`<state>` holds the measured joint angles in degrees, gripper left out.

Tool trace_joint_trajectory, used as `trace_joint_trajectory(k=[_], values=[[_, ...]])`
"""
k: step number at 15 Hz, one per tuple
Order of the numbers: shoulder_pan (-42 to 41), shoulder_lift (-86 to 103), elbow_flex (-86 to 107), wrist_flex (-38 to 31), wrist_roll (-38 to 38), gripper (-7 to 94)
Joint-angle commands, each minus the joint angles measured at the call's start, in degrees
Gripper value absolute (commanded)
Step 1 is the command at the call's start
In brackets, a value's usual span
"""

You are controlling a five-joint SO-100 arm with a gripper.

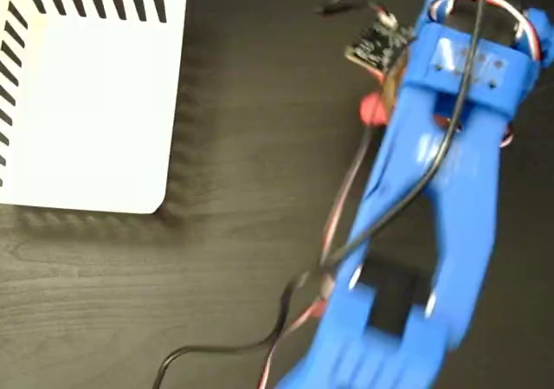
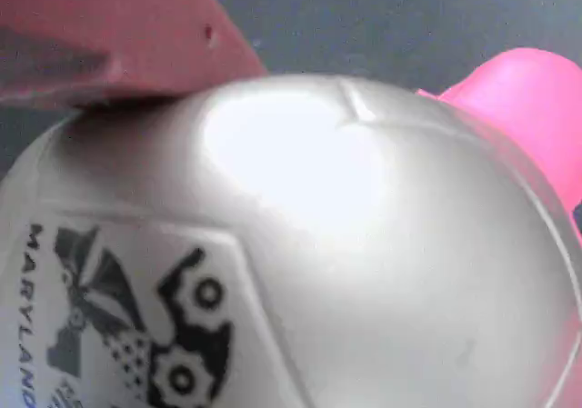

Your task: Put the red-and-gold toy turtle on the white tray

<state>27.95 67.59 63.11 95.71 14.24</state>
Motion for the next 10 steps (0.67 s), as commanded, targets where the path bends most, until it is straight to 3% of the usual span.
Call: trace_joint_trajectory(k=[1,4,6,10], values=[[-4.9,18.9,0.1,5.3,-3.7,0],[-16.5,33.0,9.0,4.4,-4.0,0],[-26.9,39.0,14.4,-0.1,-0.9,0],[-42.5,41.9,18.4,-15.6,4.2,0]])
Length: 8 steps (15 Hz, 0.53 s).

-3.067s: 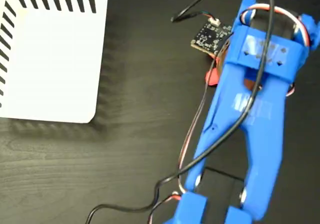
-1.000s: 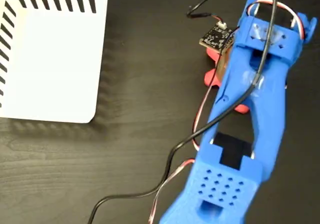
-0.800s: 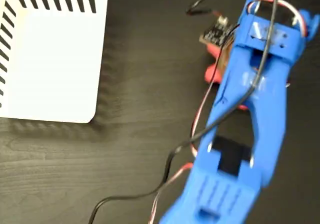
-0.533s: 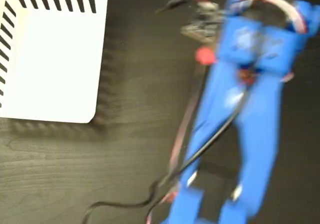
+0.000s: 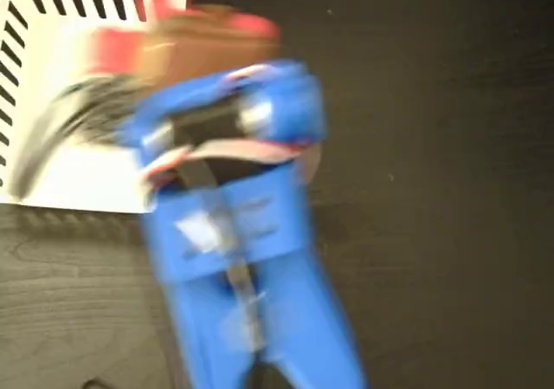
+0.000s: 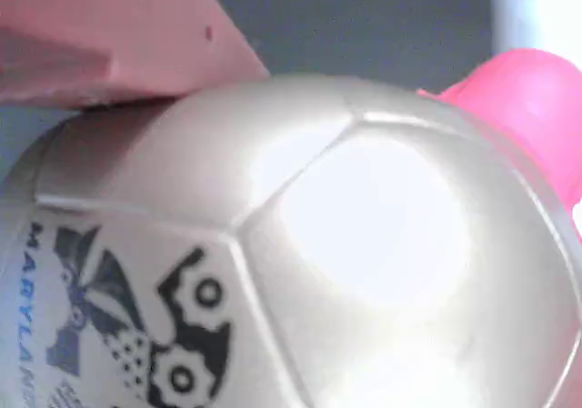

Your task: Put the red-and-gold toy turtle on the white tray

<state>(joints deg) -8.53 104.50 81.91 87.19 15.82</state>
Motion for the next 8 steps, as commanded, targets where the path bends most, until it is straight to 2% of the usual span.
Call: trace_joint_trajectory(k=[1,4,8], values=[[-8.4,3.3,-0.4,-10.3,3.3,0],[-13.3,-5.8,-0.9,-16.0,5.9,0],[-14.5,-14.0,0.3,-20.7,6.1,0]])
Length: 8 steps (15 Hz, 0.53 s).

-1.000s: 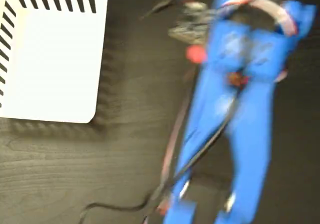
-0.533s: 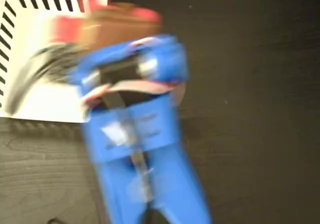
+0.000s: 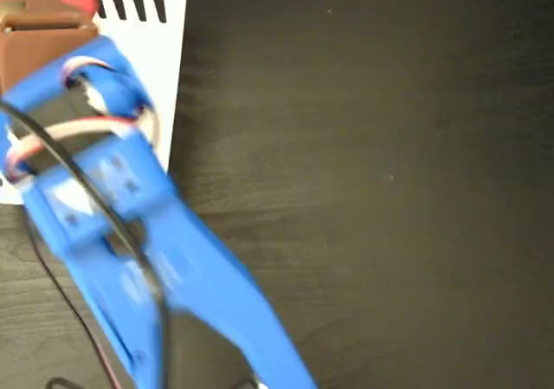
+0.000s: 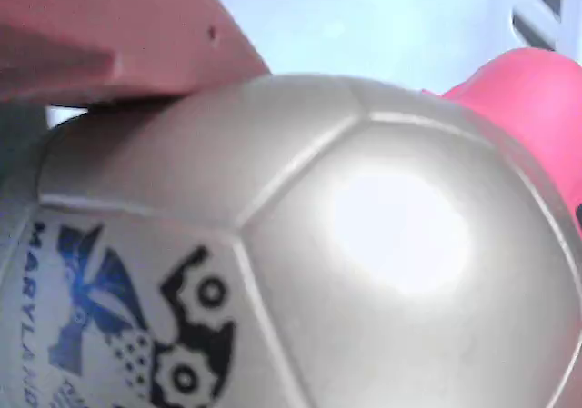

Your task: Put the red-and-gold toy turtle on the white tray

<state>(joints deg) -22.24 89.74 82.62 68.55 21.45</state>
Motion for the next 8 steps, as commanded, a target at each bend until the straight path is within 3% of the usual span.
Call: trace_joint_trajectory(k=[1,6,8], values=[[-0.9,-0.5,0.3,-2.5,0.3,0],[0.0,-7.4,-2.4,1.8,-0.6,0],[0.9,-11.6,-7.4,6.7,-2.3,0]])
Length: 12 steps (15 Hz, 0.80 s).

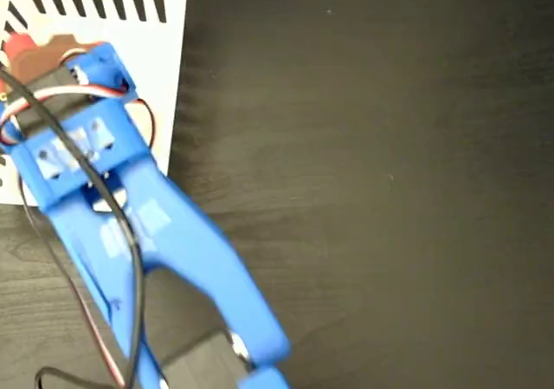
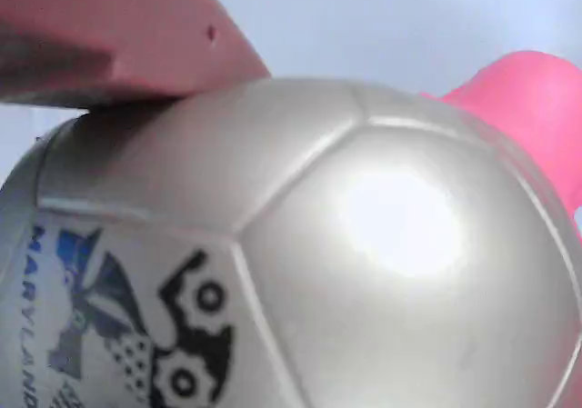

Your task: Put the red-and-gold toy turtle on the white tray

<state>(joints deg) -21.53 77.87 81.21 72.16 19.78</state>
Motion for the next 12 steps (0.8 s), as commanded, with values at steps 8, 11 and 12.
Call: trace_joint_trajectory(k=[8,11,12], values=[[2.9,-9.9,-16.8,4.1,-2.2,0],[2.0,-10.5,-16.6,5.1,-2.0,0],[1.8,-10.5,-16.7,5.7,-2.0,1]])
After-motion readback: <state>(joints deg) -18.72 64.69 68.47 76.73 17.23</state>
